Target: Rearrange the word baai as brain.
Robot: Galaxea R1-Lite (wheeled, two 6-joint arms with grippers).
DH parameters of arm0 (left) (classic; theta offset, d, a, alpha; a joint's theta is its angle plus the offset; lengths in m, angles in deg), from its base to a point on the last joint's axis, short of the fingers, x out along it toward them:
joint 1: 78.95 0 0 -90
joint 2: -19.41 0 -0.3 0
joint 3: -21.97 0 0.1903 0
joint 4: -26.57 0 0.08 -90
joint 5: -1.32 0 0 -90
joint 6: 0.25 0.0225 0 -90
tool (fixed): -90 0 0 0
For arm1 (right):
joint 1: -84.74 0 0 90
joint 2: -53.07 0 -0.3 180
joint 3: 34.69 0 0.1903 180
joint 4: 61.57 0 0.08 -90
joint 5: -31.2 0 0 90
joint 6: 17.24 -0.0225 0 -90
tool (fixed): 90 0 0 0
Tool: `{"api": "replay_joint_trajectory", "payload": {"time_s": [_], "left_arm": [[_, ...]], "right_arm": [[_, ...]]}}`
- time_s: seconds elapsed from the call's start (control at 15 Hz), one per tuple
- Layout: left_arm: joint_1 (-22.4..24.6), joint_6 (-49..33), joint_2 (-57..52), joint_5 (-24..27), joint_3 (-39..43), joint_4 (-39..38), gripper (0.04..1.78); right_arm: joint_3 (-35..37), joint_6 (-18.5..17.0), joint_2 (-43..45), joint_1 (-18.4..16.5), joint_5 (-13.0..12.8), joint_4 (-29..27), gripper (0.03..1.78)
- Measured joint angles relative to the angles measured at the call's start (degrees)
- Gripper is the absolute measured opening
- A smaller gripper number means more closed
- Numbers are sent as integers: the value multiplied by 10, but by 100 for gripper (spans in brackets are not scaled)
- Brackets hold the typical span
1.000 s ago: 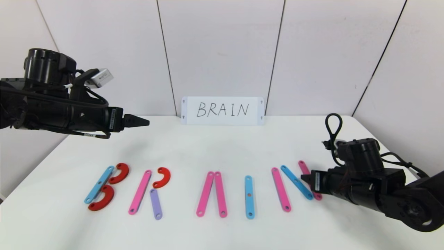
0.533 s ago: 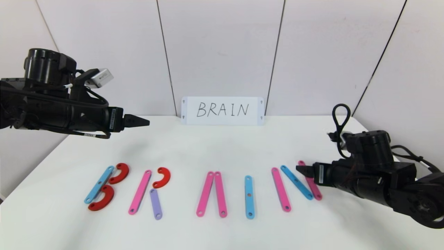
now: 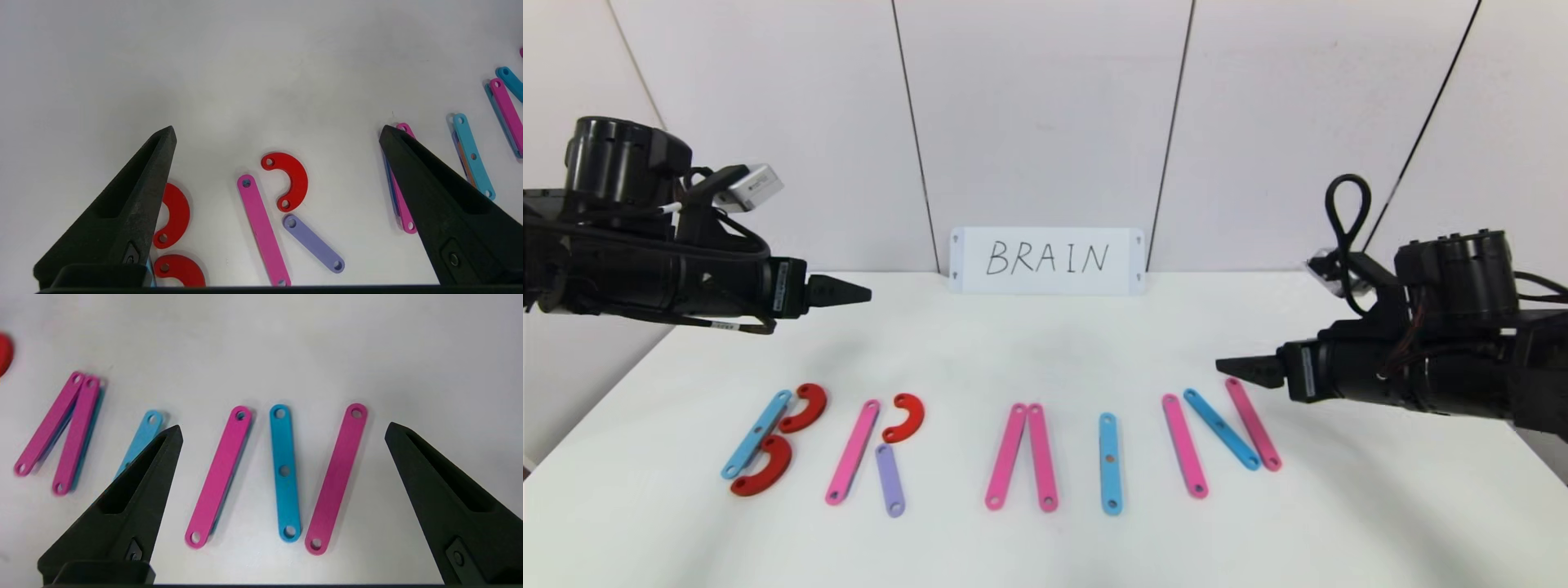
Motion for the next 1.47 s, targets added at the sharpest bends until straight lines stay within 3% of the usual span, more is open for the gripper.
{"api": "replay_joint_trajectory", "payload": {"time_s": [0.2, 0.4, 0.67, 0.8, 1.07, 1.47], "left_arm": [[-15, 6, -49, -3, 46, 0, 174], [-22, 13, -125, -4, 111, 0, 174], [-24, 15, -256, -11, 220, 6, 174], [-24, 22, -329, -15, 267, 23, 174], [-24, 25, -495, -35, 341, 78, 174], [-24, 22, -718, -135, 411, 132, 174]], "right_arm": [[6, 48, 53, -6, 14, -39, 174], [40, 51, 131, -7, 14, -52, 174], [79, 42, 266, -16, 10, -125, 174], [101, 35, 340, -20, -12, -148, 174], [146, 29, 480, -23, -83, -170, 174], [160, 30, 686, -28, -117, -303, 174]]}}
